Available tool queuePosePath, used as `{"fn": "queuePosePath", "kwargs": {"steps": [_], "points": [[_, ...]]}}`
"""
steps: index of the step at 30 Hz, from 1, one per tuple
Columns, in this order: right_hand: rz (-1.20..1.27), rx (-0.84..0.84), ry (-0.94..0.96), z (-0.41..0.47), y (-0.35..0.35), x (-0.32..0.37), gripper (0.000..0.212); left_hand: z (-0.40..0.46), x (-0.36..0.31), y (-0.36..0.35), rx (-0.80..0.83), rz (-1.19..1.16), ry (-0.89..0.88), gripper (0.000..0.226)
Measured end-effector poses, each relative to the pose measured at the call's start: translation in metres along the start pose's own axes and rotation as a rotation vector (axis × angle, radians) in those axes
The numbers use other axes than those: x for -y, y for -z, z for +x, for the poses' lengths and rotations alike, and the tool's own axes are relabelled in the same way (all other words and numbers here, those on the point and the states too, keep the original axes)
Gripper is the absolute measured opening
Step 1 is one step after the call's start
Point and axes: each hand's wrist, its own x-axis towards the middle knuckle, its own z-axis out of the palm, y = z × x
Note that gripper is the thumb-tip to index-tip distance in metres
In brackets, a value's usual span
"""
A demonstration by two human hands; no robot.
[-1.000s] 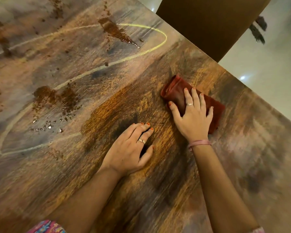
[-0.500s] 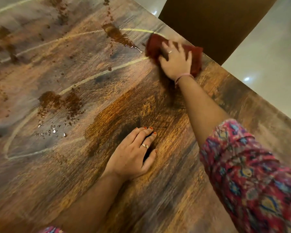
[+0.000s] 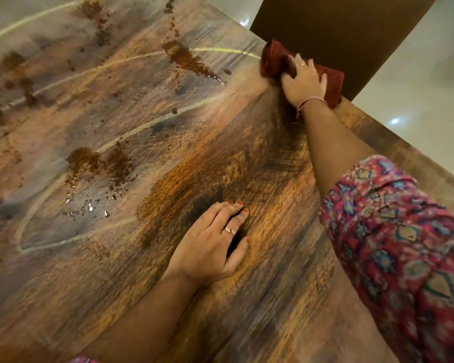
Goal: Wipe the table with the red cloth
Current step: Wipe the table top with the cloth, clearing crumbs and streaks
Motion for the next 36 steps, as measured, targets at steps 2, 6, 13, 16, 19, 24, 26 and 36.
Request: {"fn": "queuePosePath", "kwargs": {"steps": [2,6,13,16,19,24,26,36], "points": [[-0.01,-0.036,0.017,-0.024,-0.016,0.017,0.052,0.0,0.002,-0.001,-0.002,-0.002,0.005,0.05],[0.026,0.128,0.523,-0.144,-0.057,0.043,0.056,0.001,0.002,-0.002,0.021,0.034,-0.006,0.05],[-0.093,0.185,0.673,-0.09,-0.04,0.026,0.057,0.001,0.002,-0.001,0.0,0.013,-0.012,0.051],[-0.085,0.047,0.245,-0.002,-0.023,0.022,0.054,0.001,0.002,-0.002,-0.018,-0.007,-0.008,0.05],[0.021,0.028,-0.03,0.038,-0.017,0.029,0.055,0.001,0.002,-0.003,-0.032,-0.022,-0.018,0.05],[-0.06,0.038,0.272,-0.042,-0.04,0.049,0.052,0.001,0.002,-0.003,-0.027,0.007,-0.014,0.051],[-0.023,0.134,0.561,-0.107,-0.052,0.052,0.052,0.001,0.002,-0.003,-0.023,0.024,-0.017,0.05],[-0.101,0.26,0.769,-0.084,-0.049,0.059,0.052,0.001,0.002,-0.001,-0.006,-0.006,-0.021,0.052]]}}
